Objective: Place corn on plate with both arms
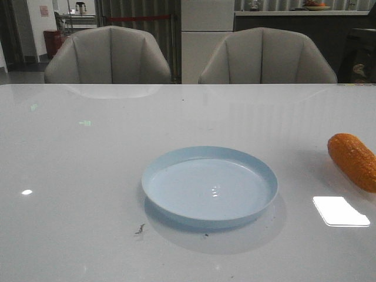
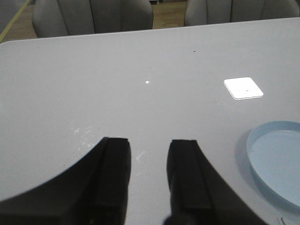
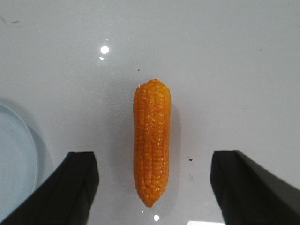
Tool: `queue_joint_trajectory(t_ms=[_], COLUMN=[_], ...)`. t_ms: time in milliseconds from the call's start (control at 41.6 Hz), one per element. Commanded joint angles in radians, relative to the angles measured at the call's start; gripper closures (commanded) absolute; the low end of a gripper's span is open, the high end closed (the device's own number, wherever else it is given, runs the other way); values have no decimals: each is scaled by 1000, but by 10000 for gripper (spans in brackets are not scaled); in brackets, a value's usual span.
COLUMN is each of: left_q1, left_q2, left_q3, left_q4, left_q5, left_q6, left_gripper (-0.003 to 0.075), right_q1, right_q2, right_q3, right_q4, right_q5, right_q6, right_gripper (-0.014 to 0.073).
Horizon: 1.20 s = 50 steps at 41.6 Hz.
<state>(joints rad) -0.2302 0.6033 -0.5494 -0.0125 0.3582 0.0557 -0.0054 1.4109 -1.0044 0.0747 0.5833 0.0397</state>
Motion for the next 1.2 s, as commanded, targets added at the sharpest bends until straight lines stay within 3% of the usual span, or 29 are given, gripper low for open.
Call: queue_joint_trajectory(t_ms=[0,313,722,818,1010,1178], left_q1=[1,1,1,1,1,1], left_q2=[0,0,0,0,0,0], left_q3=[-30,-30,-30,-30,-30,-30], left_q4=[-10,-10,-10,-10,-8,-8], left_q5=[-90,-90,-90,-90,-90,-90], left_q6=[-8,-8,-8,-8,-8,-8], left_gripper=[440,440,440,440,440,440], right_q1=[6,35,35,35,35,44], right_q2=[61,281,385,389,389,388], right_q3=[-77,-142,-146,-147,-147,-203], right_q4=[-7,-7,-20,-33,-61,-62], right_q5=[-57,-61,-101,-101,-118,-81], right_q6=[-5,-5,-5,-5,-5,-17], right_gripper=[-10,-10,-5,49,247,270])
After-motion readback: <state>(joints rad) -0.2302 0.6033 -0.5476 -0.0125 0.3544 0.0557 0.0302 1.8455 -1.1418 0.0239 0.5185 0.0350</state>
